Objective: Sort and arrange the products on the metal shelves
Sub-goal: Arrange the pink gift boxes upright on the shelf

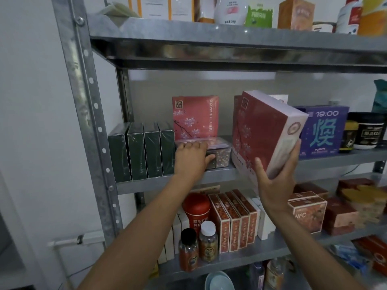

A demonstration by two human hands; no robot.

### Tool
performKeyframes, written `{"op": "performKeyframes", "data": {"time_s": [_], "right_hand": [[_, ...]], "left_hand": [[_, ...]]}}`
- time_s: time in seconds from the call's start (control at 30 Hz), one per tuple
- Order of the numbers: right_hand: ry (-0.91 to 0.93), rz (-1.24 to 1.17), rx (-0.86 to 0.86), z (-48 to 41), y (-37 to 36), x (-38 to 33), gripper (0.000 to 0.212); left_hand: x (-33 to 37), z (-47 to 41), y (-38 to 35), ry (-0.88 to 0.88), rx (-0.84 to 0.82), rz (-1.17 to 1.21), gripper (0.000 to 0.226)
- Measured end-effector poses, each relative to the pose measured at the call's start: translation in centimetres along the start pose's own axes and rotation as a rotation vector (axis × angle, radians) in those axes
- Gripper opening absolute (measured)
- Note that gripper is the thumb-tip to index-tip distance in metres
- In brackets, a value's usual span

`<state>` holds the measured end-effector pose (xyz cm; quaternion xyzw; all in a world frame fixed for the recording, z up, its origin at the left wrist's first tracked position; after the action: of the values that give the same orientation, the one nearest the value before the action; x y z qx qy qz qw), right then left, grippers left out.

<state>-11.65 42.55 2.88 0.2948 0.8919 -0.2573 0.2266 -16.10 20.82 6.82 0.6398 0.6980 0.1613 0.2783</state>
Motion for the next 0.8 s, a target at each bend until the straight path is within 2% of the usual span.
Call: {"op": "performKeyframes", "data": {"time_s": [0.2,0.4,0.63,0.8], "right_hand": [[0.127,0.11,-0.059,-1.0,-1.7,0.0,0.084],[0.224,0.189,-0.002,-1.2,-1.1,-0.4,0.082],[0.244,0.35,-0.145,-1.6,-4.5,-1.0,0.082],[0.361,0.463,-0.084,-1.7,-7.7,-0.7,0.075]], "left_hand": [[-0.1,0.0,-0.1,0.005,0.013,-0.014,0.046],[-0.2,-0.1,-0.4,0.007,-0.001,-0.006,0.047],[-0.2,-0.1,-0.3,-0.01,-0.012,0.024,0.047],[-0.2,-0.1,-0.2,-0.015,-0.009,0.03,0.047]]}}
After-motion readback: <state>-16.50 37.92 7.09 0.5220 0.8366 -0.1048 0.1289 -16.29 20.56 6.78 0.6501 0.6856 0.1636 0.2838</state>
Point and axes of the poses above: each hand's wrist, its own z-axis away from the middle knuckle, its own y-axis out of the back of the hand, x = y × z, the point moved 8 cm from there along -z, towards the middle knuckle, and after that the axes turned 13 degrees about x, right-handed, at the moved point
